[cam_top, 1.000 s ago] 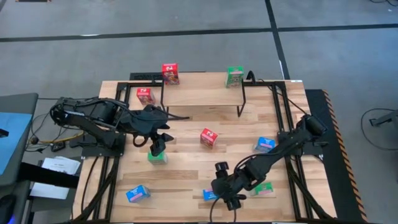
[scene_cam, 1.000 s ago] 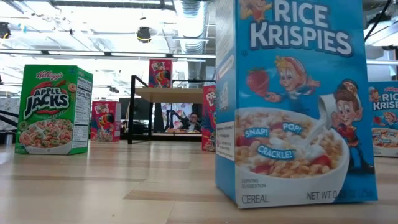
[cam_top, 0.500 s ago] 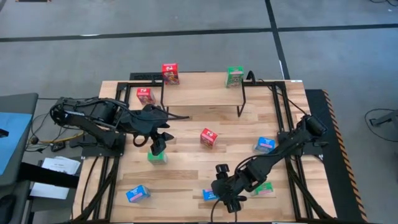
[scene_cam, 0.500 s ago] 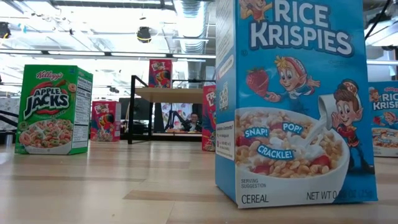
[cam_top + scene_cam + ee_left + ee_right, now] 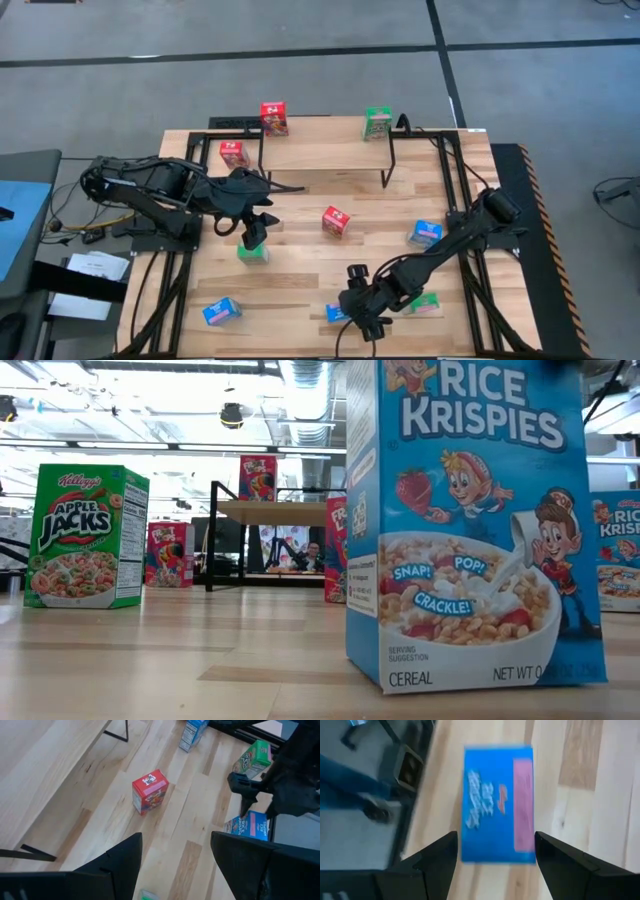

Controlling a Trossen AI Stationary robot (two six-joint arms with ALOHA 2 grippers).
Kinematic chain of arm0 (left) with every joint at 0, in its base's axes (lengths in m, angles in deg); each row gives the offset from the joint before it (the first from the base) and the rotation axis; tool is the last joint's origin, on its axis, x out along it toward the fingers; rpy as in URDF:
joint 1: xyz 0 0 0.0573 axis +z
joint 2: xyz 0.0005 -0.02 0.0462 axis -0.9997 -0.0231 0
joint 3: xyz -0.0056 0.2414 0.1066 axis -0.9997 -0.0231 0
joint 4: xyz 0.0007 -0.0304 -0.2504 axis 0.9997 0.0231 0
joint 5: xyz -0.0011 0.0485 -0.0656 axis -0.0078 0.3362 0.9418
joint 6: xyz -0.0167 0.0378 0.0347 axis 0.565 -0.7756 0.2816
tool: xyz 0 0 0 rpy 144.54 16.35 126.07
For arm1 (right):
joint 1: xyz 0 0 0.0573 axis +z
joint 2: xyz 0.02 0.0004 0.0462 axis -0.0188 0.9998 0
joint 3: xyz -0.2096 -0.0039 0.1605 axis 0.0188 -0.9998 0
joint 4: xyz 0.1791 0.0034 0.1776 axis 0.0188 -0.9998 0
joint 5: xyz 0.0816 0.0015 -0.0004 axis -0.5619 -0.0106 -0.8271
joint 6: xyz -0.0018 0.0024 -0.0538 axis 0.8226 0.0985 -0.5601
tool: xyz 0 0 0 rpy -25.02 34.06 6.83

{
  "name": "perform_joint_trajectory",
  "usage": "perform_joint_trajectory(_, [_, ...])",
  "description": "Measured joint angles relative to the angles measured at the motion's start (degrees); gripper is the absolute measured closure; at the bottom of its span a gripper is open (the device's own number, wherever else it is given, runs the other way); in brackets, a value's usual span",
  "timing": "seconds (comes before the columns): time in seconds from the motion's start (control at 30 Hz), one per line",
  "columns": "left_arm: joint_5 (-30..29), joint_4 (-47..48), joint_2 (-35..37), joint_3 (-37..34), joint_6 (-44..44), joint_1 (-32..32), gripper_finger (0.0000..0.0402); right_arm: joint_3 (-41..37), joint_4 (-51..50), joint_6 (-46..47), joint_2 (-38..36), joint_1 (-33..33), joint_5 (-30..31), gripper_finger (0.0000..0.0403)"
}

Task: Stack cereal on shelf
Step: Put the bottom right blue cereal box on the shelf

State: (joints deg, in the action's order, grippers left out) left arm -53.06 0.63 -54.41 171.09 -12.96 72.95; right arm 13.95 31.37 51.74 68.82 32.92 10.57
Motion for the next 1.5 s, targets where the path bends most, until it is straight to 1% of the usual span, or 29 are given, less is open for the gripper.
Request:
perform_joint_trajectory(0.13, [0.00,0.02,0.00,0.00,-0.28,0.00,0.0177,0.01,-0.56,0.50,-0.11,0.00,0.54,0.0119])
perform_joint_trajectory(0.23, [0.00,0.06,0.00,0.00,-0.29,0.00,0.0177,0.01,-0.36,0.52,-0.13,0.00,0.52,0.0129])
perform_joint_trajectory(0.33, [0.00,0.59,0.00,0.00,-0.30,0.00,0.0177,0.01,-0.28,0.55,-0.13,0.00,0.52,0.0148])
perform_joint_trajectory(0.53, [0.00,1.26,0.00,0.00,-0.29,0.00,0.0177,0.01,-0.22,0.48,-0.17,0.00,0.47,0.0200])
perform_joint_trajectory(0.63, [0.00,1.26,0.00,0.00,-0.30,0.00,0.0177,0.01,-0.20,0.46,-0.17,-0.04,0.37,0.0211])
perform_joint_trajectory(0.77, [0.00,1.26,0.00,0.00,-0.30,0.00,0.0177,0.94,-1.62,0.46,-0.17,-0.39,0.26,0.0206])
perform_joint_trajectory(0.93, [0.00,1.24,0.00,0.00,-0.28,0.00,0.0177,4.77,-5.94,-1.33,-0.22,-1.50,0.30,0.0198])
perform_joint_trajectory(1.17, [0.00,1.24,0.00,0.00,-0.30,0.00,0.0177,10.06,-13.54,-6.96,-0.22,-4.83,0.42,0.0209])
perform_joint_trajectory(1.3, [-0.09,1.40,0.00,0.00,-0.98,0.00,0.0177,13.13,-16.83,-8.87,-0.22,-7.12,0.36,0.0205])
perform_joint_trajectory(1.37, [-0.60,1.95,0.00,0.00,-1.41,0.00,0.0177,15.09,-19.29,-9.83,-0.22,-8.12,0.36,0.0200])
perform_joint_trajectory(1.5, [-2.60,2.89,0.00,0.00,-2.44,0.00,0.0177,18.23,-21.01,-10.54,-0.22,-10.22,0.37,0.0197])
